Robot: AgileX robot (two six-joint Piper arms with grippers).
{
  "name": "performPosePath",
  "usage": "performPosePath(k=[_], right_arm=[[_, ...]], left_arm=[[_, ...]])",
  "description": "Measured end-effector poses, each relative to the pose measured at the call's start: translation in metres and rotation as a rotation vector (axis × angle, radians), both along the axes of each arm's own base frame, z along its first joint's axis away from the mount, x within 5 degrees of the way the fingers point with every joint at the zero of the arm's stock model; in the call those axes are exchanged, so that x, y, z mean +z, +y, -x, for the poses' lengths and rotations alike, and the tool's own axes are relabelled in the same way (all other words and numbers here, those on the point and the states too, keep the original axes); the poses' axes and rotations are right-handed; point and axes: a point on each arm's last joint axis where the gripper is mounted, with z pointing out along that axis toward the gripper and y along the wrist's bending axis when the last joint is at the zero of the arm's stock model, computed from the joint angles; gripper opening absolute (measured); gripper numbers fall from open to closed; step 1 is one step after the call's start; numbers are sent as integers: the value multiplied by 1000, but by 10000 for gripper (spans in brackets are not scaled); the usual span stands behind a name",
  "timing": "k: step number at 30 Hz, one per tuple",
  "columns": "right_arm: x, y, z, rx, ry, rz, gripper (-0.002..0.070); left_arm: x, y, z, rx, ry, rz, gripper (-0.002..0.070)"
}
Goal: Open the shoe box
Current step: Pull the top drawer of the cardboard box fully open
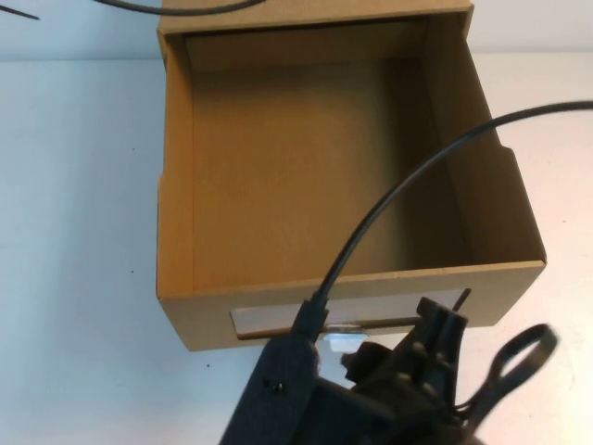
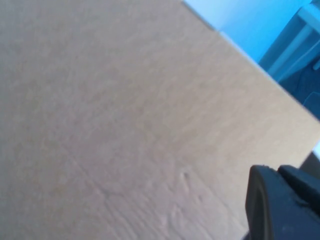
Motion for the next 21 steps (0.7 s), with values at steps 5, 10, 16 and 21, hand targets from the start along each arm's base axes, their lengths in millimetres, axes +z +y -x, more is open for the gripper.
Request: performPosePath(k=[5,10,16,21], right_arm=[[40,-7,8,11,43,-155,209],[76,-30,2,-25,-10,-302,78],[104,-80,-37,-227,-78,-427,-5],[122,-138,-67,-431,-166,-446,-10]], left_arm=[[28,6,24,-5,-74,11,-4],[70,18,66,-12,-190,30,-4],[115,35,130,-22,-322,52,-4],[127,50,176,2,-360,15,-4]])
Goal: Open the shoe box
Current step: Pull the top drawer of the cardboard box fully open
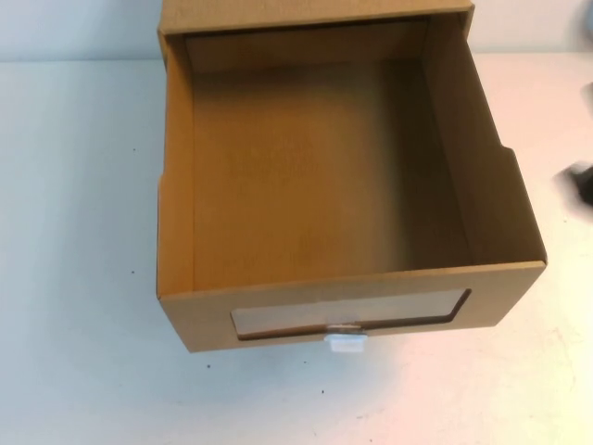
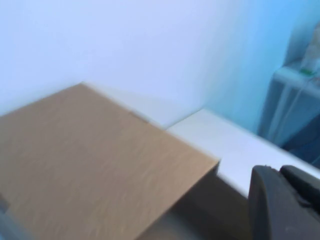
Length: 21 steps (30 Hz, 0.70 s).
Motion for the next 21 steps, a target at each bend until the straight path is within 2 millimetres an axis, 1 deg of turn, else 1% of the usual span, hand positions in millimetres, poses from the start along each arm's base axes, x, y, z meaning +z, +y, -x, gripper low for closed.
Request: performPosePath(k=[2,4,5,7,9,12,16,21], right_arm=[[5,-23,-6,-71,-5,7,-11],[7,-45,-7,-133,15,1,-11],[8,-53,-7,-153,25,-3,-11],[8,-68,-6,-195,46,-13,-11],[7,-78,-7,-226,70,-18,-11],[5,-86,-9,-251,100,-10,-13],[1,-90,-12,-259,125,-19,-13],[-10,-89,-15,-253,182,-54,-13]], left_arm=[[-2,10,18,48,-2,-39,-4],[-11,20,34,102,21,-90,-4],[-20,23,38,123,41,-114,-4],[-34,32,55,169,41,-132,-4],[-48,39,73,196,11,-118,-4],[-75,49,103,224,-40,-92,-4],[-126,62,140,265,-92,-53,-4],[-184,73,165,325,-186,11,-4]])
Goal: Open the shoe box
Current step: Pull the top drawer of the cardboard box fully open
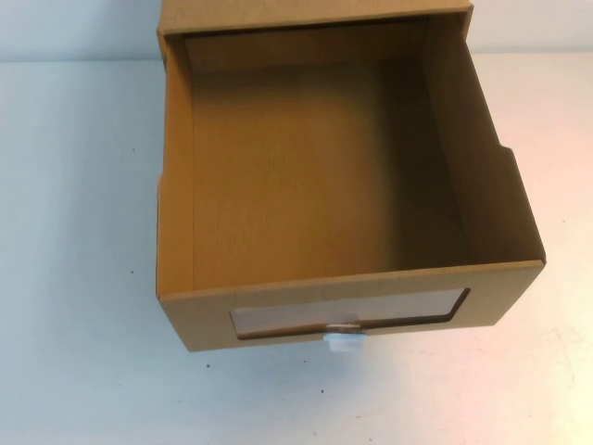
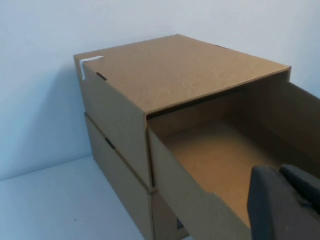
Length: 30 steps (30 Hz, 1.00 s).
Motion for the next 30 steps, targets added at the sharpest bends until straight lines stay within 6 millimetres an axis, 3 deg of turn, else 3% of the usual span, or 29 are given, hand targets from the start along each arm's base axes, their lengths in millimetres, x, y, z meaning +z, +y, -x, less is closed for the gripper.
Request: performPosePath(k=[4,11,18,30], right_arm=[[0,4,-1,27,-4,-36,-13],[3,4,4,46,-23,-73,-13],[3,5,7,62,-15,-107,-13],[2,9,8,87,-1,-151,-13]], left_arm=[[-43,6,17,21,-40,26,-4],[-103,13,33,42,-91,54,-4],[-165,12,20,75,-29,75,-4],[-215,11,6,121,61,196,-4]])
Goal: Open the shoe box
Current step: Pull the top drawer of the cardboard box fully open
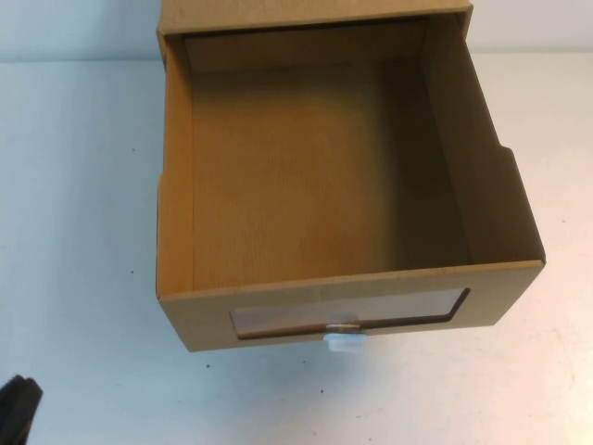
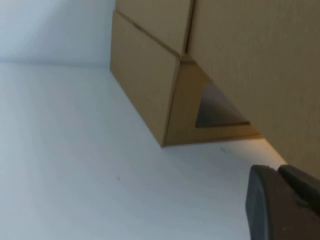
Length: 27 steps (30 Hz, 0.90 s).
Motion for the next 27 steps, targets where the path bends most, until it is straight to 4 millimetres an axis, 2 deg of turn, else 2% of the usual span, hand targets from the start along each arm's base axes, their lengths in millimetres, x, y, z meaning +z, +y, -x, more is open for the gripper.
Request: performPosePath(k=[10,27], right_arm=[[1,4,0,35,-11,-19,-13],[1,8,0,63,-5,-66,-13]], left_arm=[[-16,-3,1,-33,98,-1,-4],[-16,-3,1,-38,107,-6,-4]])
